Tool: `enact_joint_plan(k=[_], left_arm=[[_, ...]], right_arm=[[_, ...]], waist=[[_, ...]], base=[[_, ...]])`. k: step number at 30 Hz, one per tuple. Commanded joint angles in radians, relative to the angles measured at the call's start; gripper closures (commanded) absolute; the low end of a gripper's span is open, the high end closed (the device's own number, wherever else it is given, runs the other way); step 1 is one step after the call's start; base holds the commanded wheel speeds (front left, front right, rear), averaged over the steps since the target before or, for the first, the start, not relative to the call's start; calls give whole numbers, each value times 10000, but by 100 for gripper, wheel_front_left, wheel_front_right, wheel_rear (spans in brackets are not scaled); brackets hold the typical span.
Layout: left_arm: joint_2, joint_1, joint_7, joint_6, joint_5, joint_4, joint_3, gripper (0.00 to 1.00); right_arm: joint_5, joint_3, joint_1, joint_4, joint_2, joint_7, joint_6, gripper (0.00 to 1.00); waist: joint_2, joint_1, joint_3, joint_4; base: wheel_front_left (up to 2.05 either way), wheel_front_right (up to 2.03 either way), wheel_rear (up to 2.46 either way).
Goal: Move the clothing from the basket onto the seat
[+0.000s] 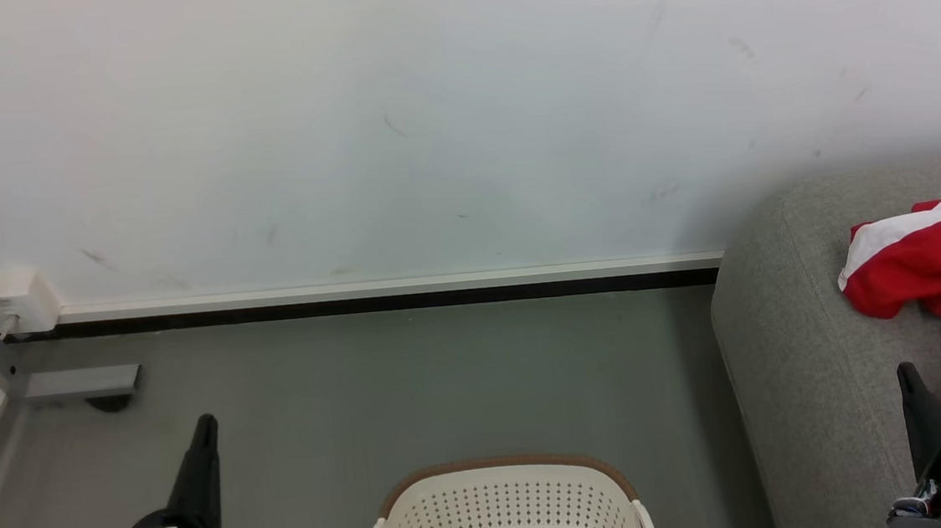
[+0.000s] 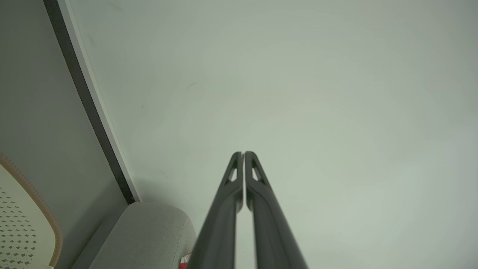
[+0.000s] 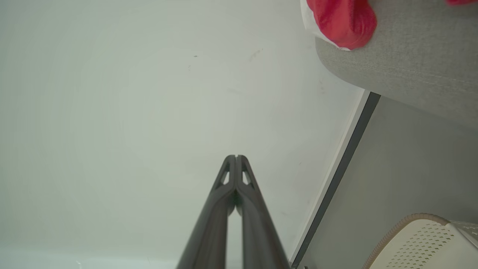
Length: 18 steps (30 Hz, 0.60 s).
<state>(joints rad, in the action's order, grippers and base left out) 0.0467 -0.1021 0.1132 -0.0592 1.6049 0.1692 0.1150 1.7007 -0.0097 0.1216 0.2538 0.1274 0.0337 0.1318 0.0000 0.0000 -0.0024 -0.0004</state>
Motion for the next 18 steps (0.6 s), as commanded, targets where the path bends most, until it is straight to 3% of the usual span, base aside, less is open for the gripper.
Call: enact_joint_plan(k=[1, 18], left_arm=[[67, -63, 40, 32, 134, -24, 26, 100], [67, -62, 39, 32, 135, -26, 24, 100]], right_arm=[[111, 7, 31, -55, 84, -35, -21, 100], [256, 192, 16, -87, 228, -185, -21, 100]], waist=[[0, 0, 0, 0], [0, 0, 1, 1]], base=[[0, 0, 0], [0, 0, 0]])
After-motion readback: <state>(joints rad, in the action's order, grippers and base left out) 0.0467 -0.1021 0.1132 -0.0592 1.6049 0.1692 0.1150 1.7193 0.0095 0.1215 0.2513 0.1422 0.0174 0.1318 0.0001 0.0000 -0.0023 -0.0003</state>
